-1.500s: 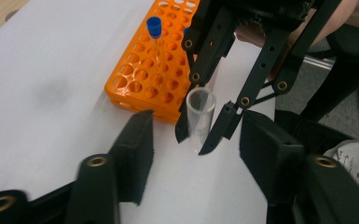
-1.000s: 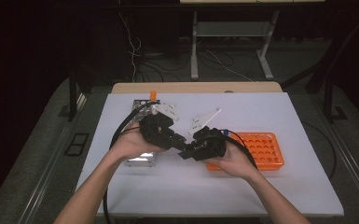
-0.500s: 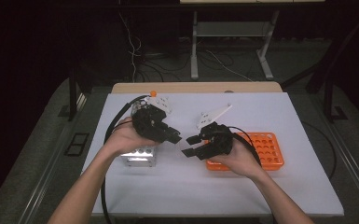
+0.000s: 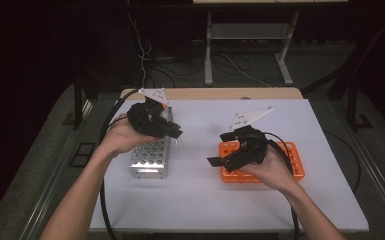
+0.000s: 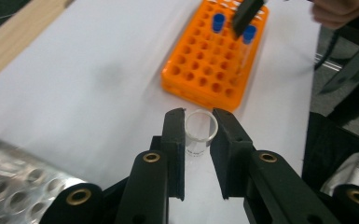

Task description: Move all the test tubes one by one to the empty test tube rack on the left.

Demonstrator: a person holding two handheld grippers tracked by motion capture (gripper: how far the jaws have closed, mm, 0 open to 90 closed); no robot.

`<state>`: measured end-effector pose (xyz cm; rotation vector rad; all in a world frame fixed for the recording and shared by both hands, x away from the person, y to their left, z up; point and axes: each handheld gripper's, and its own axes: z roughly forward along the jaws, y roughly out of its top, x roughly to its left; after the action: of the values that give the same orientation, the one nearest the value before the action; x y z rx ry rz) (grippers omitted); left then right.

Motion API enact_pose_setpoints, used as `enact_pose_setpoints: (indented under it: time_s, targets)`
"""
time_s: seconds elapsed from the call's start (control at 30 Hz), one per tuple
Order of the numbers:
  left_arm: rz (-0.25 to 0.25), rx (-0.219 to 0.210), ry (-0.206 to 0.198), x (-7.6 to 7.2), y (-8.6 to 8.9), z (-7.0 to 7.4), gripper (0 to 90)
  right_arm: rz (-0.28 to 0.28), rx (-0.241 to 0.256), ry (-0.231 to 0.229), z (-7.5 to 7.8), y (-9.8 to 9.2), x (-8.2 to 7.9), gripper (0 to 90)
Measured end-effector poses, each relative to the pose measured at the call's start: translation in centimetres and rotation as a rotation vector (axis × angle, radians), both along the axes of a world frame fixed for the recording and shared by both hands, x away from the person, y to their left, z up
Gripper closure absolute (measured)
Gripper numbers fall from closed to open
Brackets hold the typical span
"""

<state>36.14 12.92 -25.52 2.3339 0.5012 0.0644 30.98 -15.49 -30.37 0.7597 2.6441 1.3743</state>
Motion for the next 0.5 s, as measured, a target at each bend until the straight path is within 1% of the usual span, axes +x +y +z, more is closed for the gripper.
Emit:
enact_pose_setpoints:
  time_s: [0.03,0.17,0.2,0.3,0.37,0.5]
  targets:
    - [0.008,-0.001,-0.002,0.2,0.3,0.1,74.7,-0.009,0.005,-0.002,0.1,-0.3,-0.1,0.4]
    - [0.047,0.001,-0.006,1.1,1.1,0.5,74.7,-0.045,0.026,-0.017,0.6,-1.8,-0.6,0.3]
    - [0.06,0.007,-0.01,1.4,1.4,0.6,74.8,-0.051,0.028,-0.019,0.7,-2.1,-0.6,0.3]
    - [0.08,0.016,-0.014,2.1,1.8,0.8,74.7,-0.063,0.034,-0.013,0.8,-3.1,-1.0,0.3]
    - [0.097,0.008,-0.013,2.5,2.2,0.9,74.8,-0.072,0.037,-0.012,0.7,-3.7,-1.1,0.3]
    - [0.126,0.007,-0.013,3.4,2.8,1.0,74.8,-0.093,0.037,-0.011,0.6,-5.0,-1.4,0.3]
